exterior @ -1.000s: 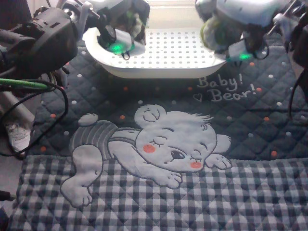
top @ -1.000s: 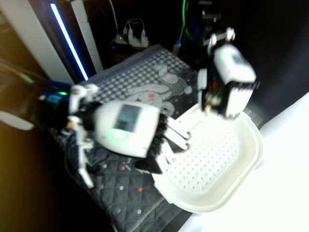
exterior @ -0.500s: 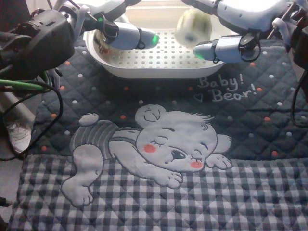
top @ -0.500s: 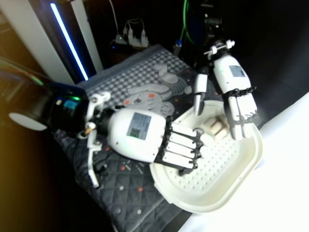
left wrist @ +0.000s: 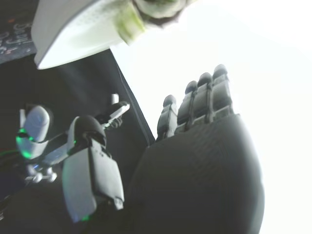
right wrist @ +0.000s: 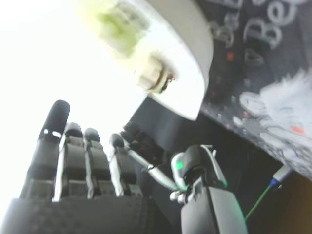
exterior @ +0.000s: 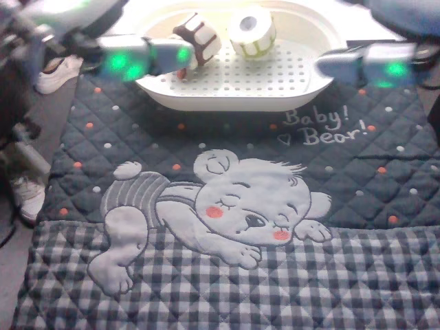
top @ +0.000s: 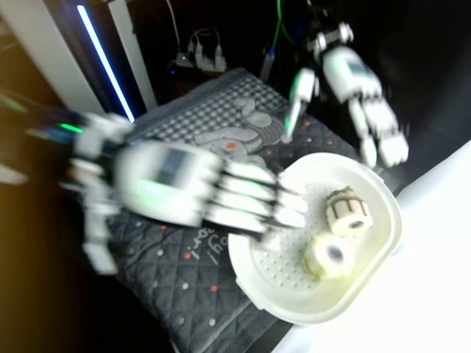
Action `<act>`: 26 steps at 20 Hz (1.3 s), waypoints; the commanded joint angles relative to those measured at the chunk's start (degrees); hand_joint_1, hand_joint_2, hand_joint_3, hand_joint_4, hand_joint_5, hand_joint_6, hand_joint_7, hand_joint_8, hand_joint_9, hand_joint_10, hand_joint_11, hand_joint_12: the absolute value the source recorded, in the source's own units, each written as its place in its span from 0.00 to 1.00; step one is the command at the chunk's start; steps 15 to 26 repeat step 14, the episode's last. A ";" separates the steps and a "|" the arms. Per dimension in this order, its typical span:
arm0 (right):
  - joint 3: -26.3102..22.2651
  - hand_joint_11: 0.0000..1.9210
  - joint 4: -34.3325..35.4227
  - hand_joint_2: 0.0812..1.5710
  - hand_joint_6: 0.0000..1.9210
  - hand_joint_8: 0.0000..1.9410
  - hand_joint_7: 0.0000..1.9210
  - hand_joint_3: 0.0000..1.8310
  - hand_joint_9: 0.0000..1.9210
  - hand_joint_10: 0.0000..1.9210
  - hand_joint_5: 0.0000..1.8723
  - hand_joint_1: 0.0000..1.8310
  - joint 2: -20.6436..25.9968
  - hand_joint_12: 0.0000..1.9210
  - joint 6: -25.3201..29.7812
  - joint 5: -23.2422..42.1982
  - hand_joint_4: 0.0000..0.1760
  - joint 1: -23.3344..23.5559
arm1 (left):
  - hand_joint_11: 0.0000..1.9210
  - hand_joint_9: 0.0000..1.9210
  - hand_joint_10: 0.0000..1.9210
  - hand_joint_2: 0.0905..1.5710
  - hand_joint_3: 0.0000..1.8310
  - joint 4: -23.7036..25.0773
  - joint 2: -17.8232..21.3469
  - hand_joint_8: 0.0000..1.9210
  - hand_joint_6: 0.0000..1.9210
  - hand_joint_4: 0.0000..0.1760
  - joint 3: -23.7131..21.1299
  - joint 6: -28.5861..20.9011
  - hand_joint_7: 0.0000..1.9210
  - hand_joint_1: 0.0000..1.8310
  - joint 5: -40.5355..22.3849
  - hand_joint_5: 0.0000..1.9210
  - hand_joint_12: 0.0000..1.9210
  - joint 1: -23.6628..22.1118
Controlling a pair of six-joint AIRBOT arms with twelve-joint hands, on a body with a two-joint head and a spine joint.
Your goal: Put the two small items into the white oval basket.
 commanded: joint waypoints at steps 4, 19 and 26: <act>-7.38 0.00 -5.91 0.72 0.00 0.00 0.00 0.00 0.00 0.00 0.00 0.15 6.88 0.58 2.46 11.78 0.61 -0.28 | 0.00 0.00 0.00 0.69 0.00 0.86 6.35 0.00 0.00 0.81 -6.57 -4.67 0.00 0.14 -25.17 0.00 0.00 9.15; -10.01 0.00 3.24 0.67 0.00 0.00 0.00 0.00 0.01 0.00 0.00 0.16 12.64 0.27 18.92 46.54 0.33 -26.19 | 0.00 0.00 0.00 0.69 0.00 -1.39 10.80 0.00 0.00 1.00 -11.97 -16.36 0.00 0.12 -51.61 0.00 0.00 28.17; -10.01 0.00 3.24 0.67 0.00 0.00 0.00 0.00 0.01 0.00 0.00 0.16 12.64 0.27 18.92 46.54 0.33 -26.19 | 0.00 0.00 0.00 0.69 0.00 -1.39 10.80 0.00 0.00 1.00 -11.97 -16.36 0.00 0.12 -51.61 0.00 0.00 28.17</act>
